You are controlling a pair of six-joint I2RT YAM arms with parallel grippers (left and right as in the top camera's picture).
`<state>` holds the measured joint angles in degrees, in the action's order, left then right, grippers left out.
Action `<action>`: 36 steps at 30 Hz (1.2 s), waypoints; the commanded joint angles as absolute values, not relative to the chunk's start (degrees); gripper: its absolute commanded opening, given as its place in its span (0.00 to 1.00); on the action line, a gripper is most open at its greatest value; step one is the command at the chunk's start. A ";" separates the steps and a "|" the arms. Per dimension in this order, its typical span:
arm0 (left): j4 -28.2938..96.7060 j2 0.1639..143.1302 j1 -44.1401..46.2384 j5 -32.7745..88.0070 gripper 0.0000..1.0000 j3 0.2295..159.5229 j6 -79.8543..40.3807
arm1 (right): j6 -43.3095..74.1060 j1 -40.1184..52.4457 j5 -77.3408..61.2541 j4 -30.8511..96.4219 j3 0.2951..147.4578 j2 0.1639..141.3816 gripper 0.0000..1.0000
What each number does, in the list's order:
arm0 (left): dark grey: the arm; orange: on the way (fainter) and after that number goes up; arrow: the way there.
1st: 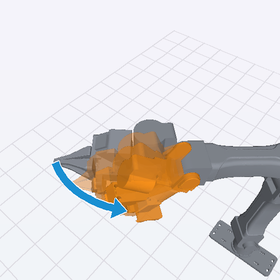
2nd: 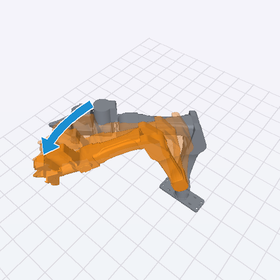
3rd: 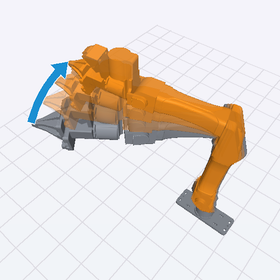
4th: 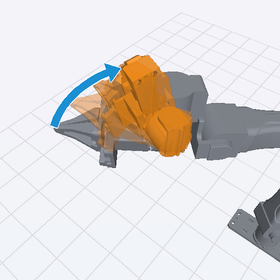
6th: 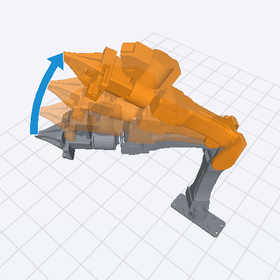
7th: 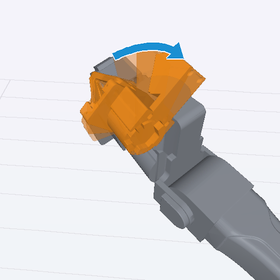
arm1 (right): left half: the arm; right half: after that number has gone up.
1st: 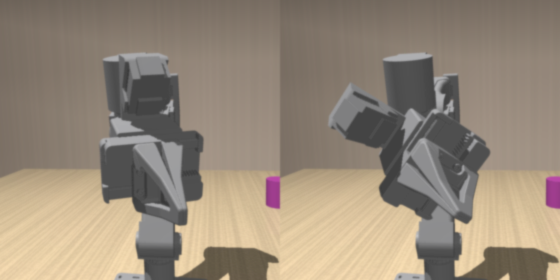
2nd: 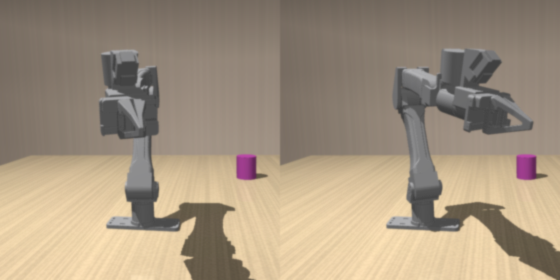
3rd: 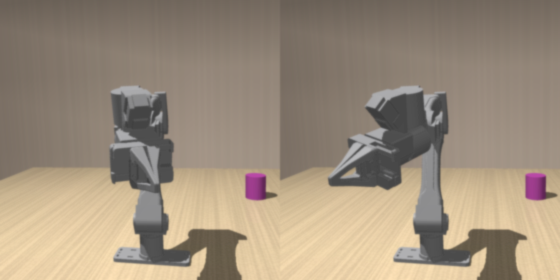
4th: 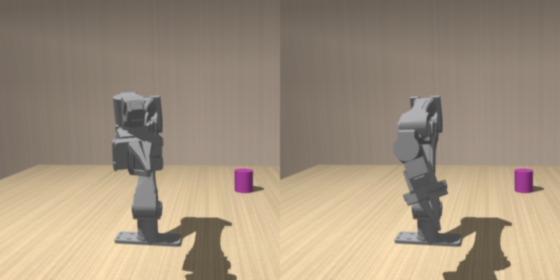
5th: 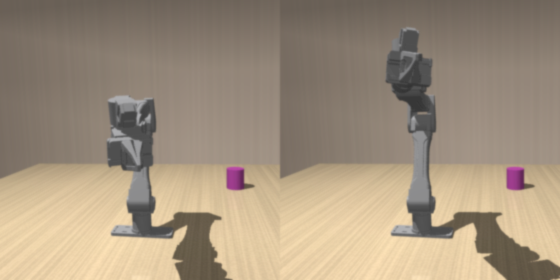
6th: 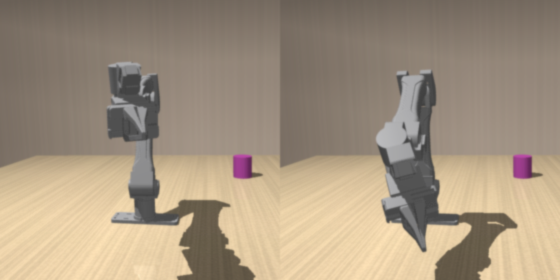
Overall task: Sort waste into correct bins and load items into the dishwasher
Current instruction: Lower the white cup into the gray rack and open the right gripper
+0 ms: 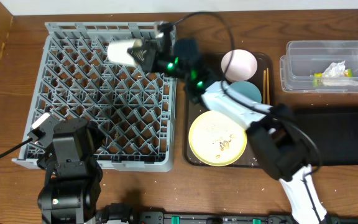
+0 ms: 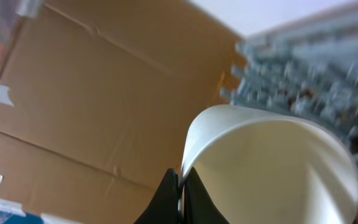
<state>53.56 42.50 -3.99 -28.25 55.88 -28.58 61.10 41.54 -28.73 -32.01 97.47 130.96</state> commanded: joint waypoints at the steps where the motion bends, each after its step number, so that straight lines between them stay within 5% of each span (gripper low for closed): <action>1: 53.54 42.35 -4.21 -28.47 0.94 56.86 -29.26 | 64.90 44.36 -30.13 -32.82 102.72 133.29 0.01; 36: 53.54 42.35 -4.21 -28.47 0.94 56.86 -29.26 | 66.13 50.13 -28.10 -27.53 105.01 139.98 0.01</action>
<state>53.56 42.50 -3.99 -28.25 55.88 -28.58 64.71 49.06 -28.03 -28.64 103.68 139.98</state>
